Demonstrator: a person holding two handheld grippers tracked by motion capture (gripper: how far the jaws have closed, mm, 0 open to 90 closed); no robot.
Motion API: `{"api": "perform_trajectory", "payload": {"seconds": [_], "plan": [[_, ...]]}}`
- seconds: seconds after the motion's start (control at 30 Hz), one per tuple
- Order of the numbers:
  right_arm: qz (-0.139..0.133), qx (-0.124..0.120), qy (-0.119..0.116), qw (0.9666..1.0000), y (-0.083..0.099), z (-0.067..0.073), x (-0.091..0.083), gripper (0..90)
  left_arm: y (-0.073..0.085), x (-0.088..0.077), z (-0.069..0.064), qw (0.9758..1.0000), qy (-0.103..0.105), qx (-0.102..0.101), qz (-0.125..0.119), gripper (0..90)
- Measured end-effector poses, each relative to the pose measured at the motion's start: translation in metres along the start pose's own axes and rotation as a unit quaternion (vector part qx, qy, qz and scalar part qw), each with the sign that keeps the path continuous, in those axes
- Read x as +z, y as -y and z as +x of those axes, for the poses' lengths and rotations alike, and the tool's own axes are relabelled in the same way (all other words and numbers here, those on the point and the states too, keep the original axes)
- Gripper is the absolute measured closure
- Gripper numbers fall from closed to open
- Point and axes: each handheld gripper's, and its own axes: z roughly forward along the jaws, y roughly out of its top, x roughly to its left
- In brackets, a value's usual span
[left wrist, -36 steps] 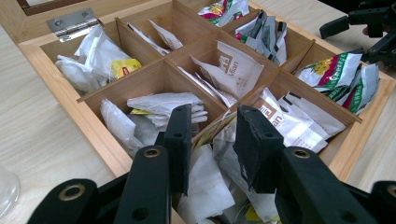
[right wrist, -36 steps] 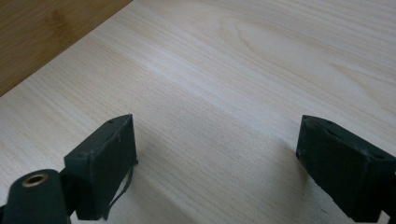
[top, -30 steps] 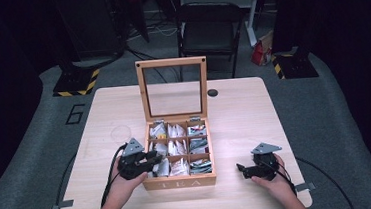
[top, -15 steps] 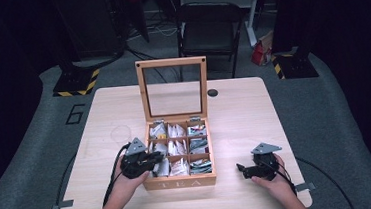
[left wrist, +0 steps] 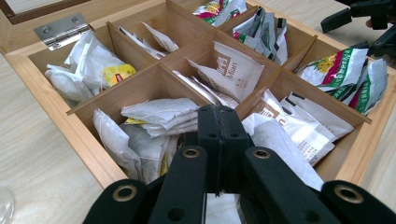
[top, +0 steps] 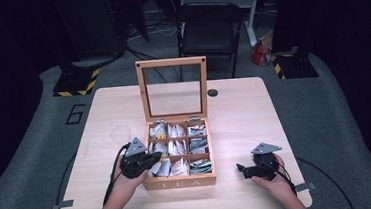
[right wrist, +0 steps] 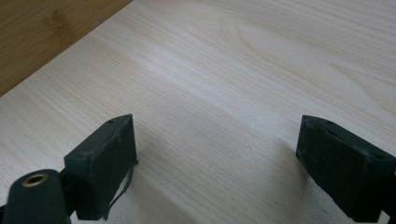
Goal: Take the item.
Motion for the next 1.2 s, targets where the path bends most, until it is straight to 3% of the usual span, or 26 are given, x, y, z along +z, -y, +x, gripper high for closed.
{"api": "perform_trajectory", "payload": {"seconds": [0.57,1.2], "plan": [[0.0,0.0,0.0,1.0,0.0,0.0,0.0,11.4,-0.008,-0.008,0.002,0.9997,-0.01,0.01,-0.019,90.0],[0.0,0.0,0.0,1.0,0.0,0.0,0.0,11.4,-0.023,-0.038,0.0,0.9991,-0.007,0.009,-0.042,90.0]]}}
